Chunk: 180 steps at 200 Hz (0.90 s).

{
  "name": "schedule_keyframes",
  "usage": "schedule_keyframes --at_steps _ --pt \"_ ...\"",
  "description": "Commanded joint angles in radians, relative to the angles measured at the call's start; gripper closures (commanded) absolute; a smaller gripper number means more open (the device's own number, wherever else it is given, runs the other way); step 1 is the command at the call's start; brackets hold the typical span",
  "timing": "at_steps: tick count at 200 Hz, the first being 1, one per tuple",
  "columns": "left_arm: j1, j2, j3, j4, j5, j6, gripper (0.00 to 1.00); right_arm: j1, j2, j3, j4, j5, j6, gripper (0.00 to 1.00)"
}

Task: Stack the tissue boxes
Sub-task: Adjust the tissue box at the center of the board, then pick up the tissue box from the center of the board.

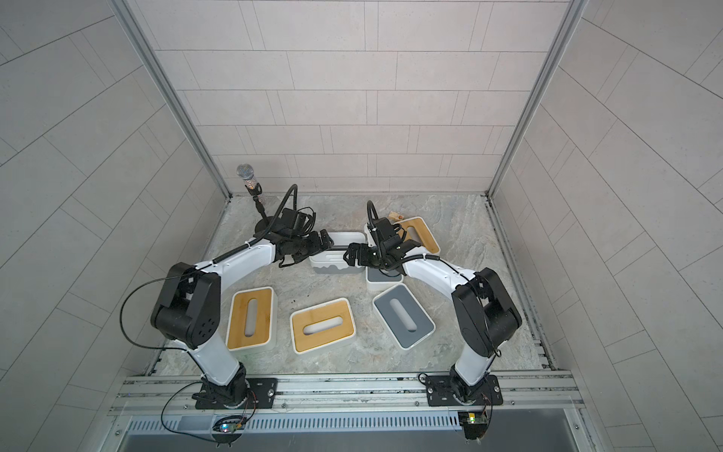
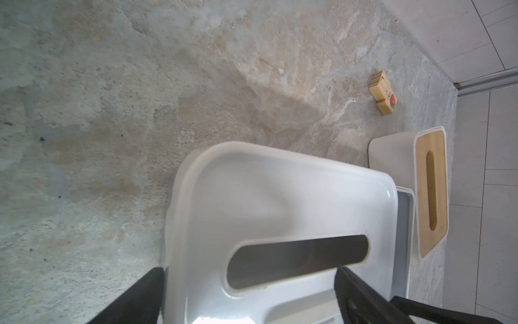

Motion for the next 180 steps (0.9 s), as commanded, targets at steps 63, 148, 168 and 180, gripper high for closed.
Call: schedule_keyframes --at_steps 63,148,168,180 --pt "0.011 -0.09 0.039 -0.093 -0.081 -0.024 0.0 -0.002 0.038 0.091 -0.11 0.008 -0.032 0.01" --pt "-0.028 -0.329 0.023 -0.285 0.046 0.027 0.0 0.021 -0.162 0.057 -0.421 0.259 -0.181 0.06" --pt "-0.111 -0.399 -0.032 -0.269 -0.09 0.089 0.0 0.023 -0.197 0.01 -0.417 0.342 -0.228 0.06" --pt "-0.118 -0.412 -0.078 -0.218 -0.045 0.097 0.0 0.024 -0.192 0.01 -0.429 0.359 -0.224 0.06"
